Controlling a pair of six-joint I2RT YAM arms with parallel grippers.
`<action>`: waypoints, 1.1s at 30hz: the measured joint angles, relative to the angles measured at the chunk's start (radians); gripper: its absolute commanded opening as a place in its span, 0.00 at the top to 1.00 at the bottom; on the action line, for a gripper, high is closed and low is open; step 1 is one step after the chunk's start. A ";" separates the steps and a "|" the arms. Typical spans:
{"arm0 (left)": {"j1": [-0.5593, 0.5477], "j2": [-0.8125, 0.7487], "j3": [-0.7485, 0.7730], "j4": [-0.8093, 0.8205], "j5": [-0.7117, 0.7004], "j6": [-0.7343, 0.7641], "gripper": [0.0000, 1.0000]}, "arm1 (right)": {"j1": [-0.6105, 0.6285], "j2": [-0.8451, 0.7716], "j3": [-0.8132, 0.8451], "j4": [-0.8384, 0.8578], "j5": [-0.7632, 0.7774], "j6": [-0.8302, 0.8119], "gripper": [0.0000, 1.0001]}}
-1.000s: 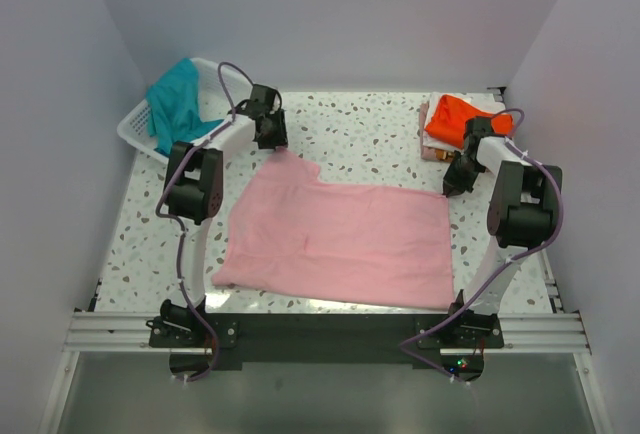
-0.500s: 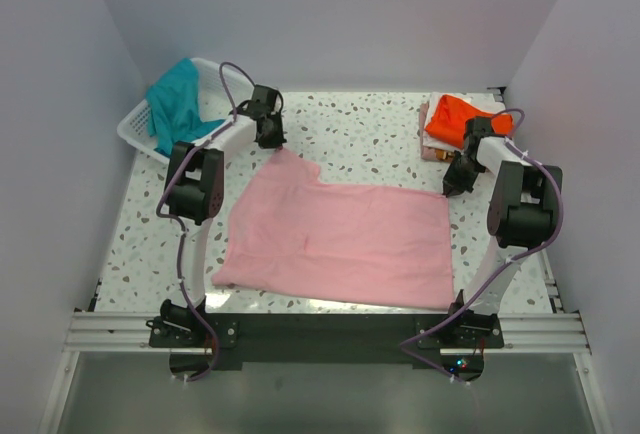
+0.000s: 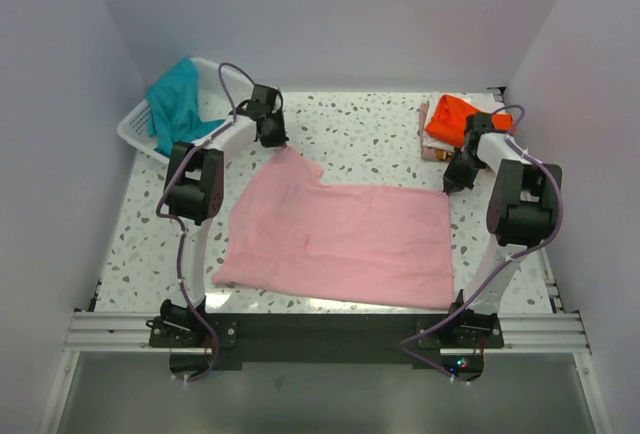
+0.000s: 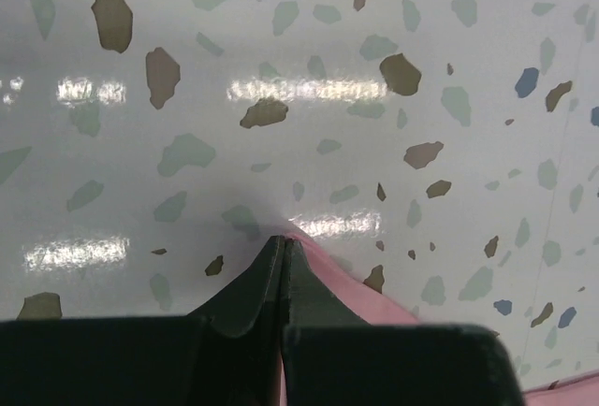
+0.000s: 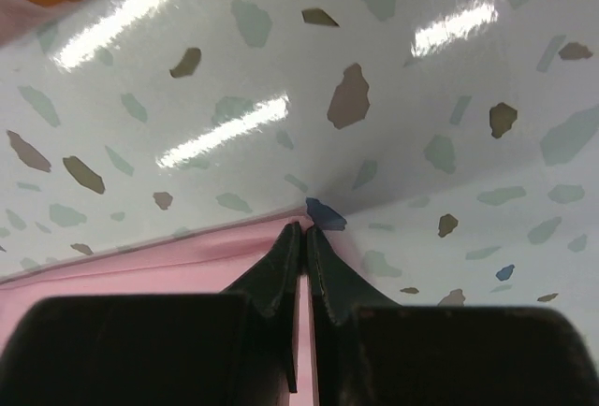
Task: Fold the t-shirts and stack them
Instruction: Fold the tshirt
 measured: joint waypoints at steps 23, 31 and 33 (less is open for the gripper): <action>0.073 -0.082 -0.025 0.299 0.219 -0.010 1.00 | 0.000 0.153 0.372 -0.077 -0.023 0.006 1.00; 0.070 -0.373 -0.401 0.421 0.278 0.040 1.00 | 0.000 0.020 0.158 -0.056 -0.034 -0.019 1.00; 0.069 -0.435 -0.457 0.438 0.288 0.050 1.00 | 0.000 -0.019 0.117 -0.049 -0.035 -0.028 1.00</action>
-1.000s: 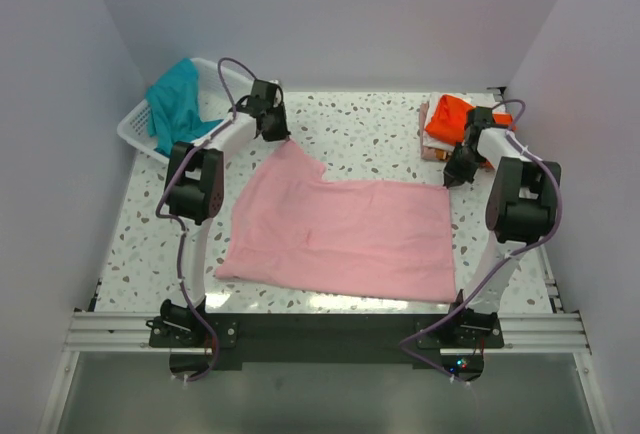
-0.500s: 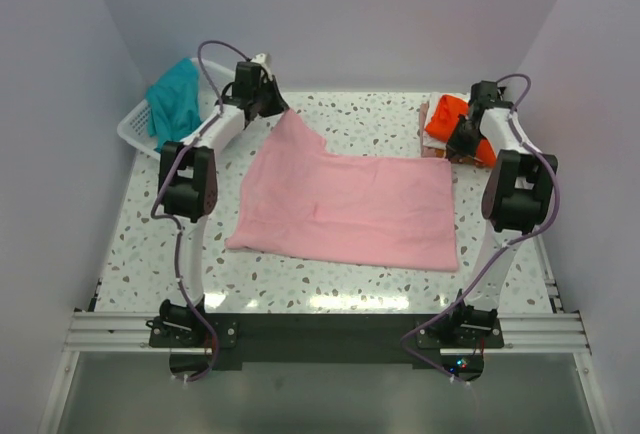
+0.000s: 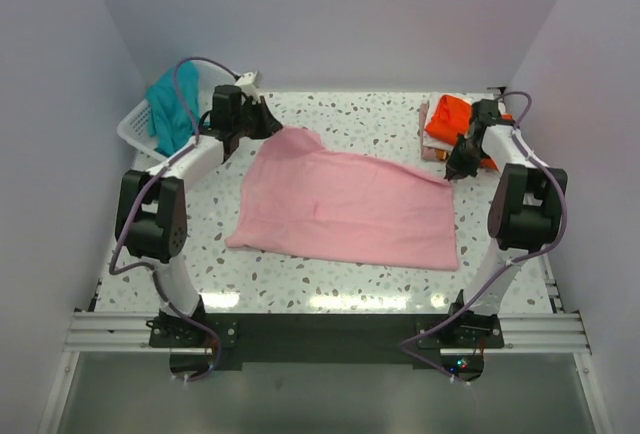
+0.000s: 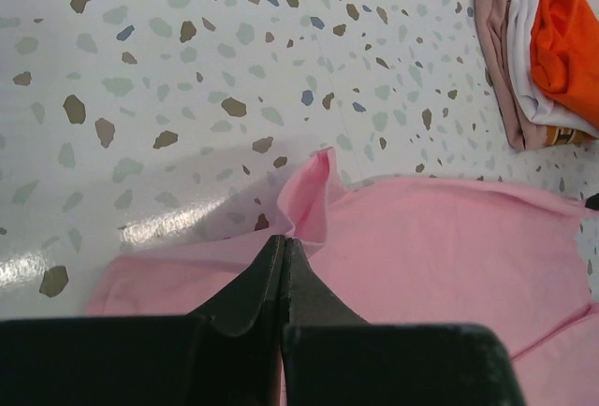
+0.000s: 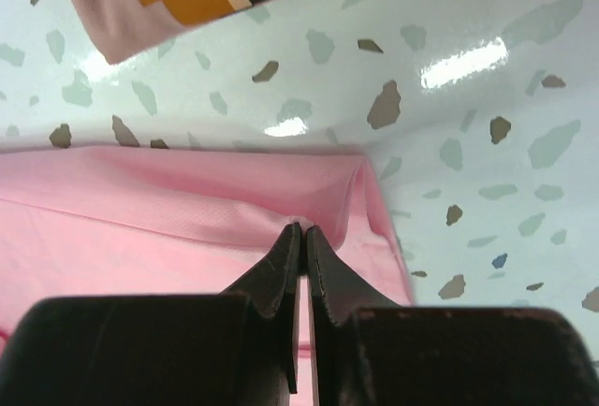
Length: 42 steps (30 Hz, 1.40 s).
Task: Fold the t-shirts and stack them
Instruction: Fold the tshirt
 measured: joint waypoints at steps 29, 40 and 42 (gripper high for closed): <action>-0.002 -0.543 -0.585 -0.031 -0.110 0.068 1.00 | 0.000 -0.272 -0.321 0.005 0.018 -0.026 1.00; -0.003 -0.664 -0.685 -0.049 -0.134 0.024 1.00 | 0.000 -0.274 -0.344 -0.002 0.030 -0.026 1.00; -0.003 -0.693 -0.700 -0.063 -0.137 0.020 1.00 | 0.000 -0.278 -0.352 -0.003 0.038 -0.026 1.00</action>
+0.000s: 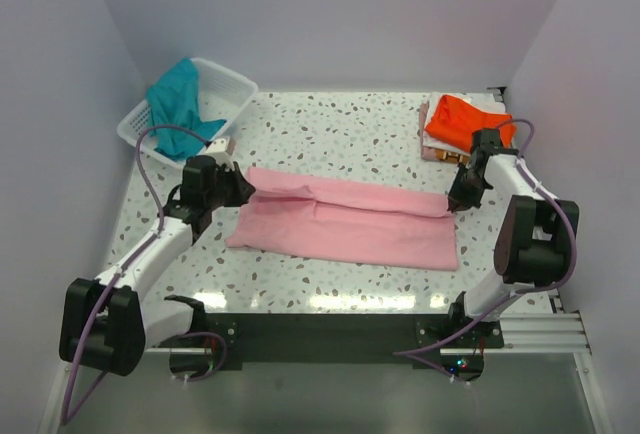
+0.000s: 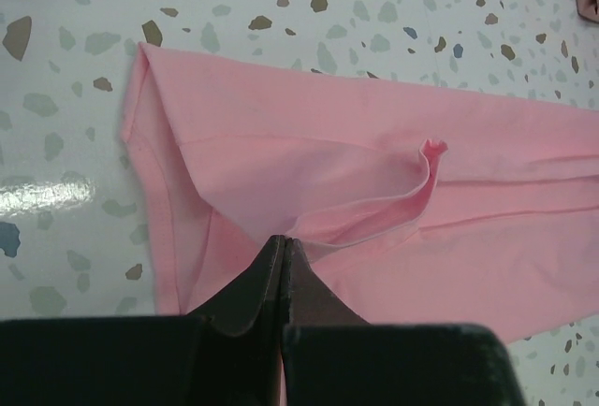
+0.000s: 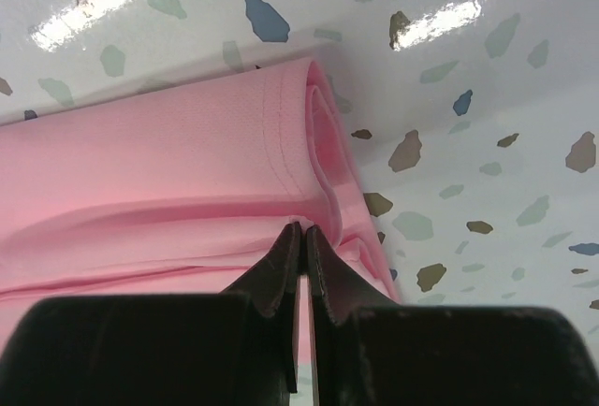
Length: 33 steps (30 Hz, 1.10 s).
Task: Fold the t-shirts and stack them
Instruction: Fold the tshirt
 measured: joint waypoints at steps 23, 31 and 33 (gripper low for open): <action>-0.021 -0.169 -0.121 -0.119 -0.005 -0.074 0.98 | 0.006 -0.063 -0.107 -0.040 0.056 0.002 1.00; -0.032 -0.230 -0.118 -0.200 -0.010 -0.090 0.52 | 0.045 -0.096 -0.121 -0.068 0.085 0.003 0.53; -0.038 -0.235 -0.101 -0.225 -0.018 -0.091 0.50 | 0.062 -0.115 -0.121 -0.074 0.101 0.001 0.48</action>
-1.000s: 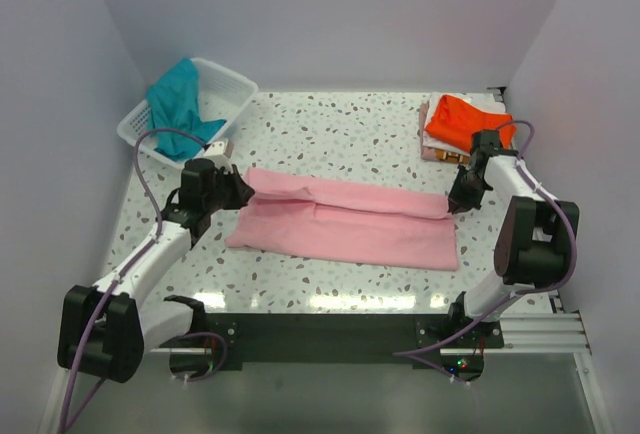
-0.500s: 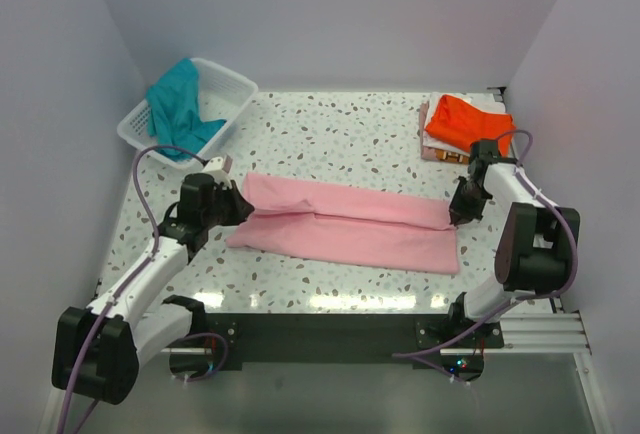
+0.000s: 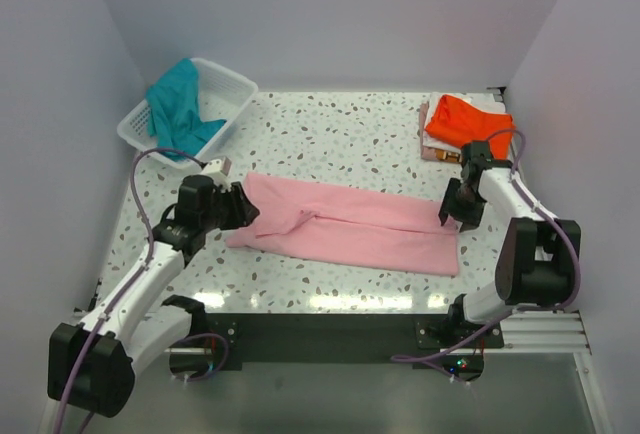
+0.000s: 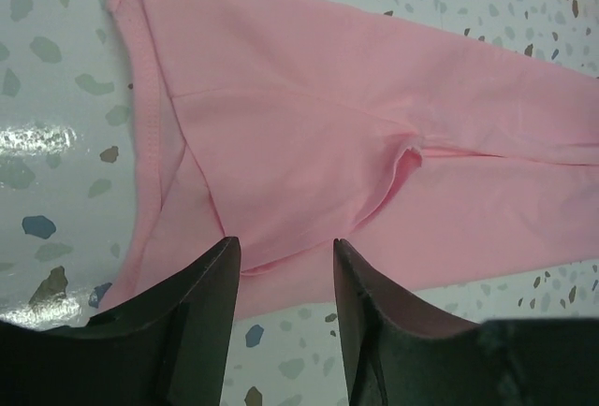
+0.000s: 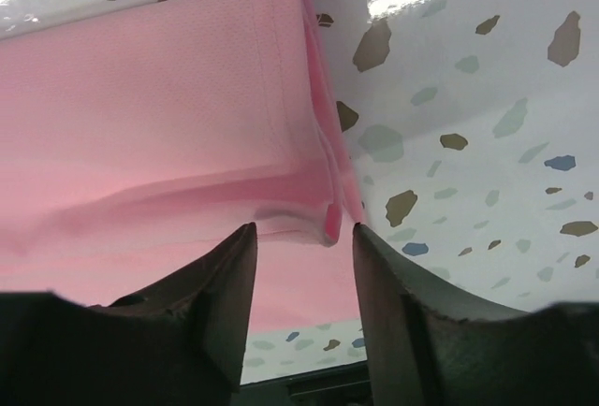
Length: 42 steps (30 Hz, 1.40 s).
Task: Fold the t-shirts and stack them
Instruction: Fold the tshirt
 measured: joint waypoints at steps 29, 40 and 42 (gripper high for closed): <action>-0.377 0.776 0.429 0.237 0.037 -0.043 0.62 | 0.129 0.034 0.093 0.044 0.000 0.027 0.44; -0.395 0.700 0.392 0.210 -0.013 -0.086 0.62 | 0.129 0.032 0.064 0.060 -0.008 0.026 0.44; -0.396 0.661 0.394 0.197 -0.050 -0.086 0.61 | 0.129 0.029 0.064 0.061 -0.011 0.026 0.44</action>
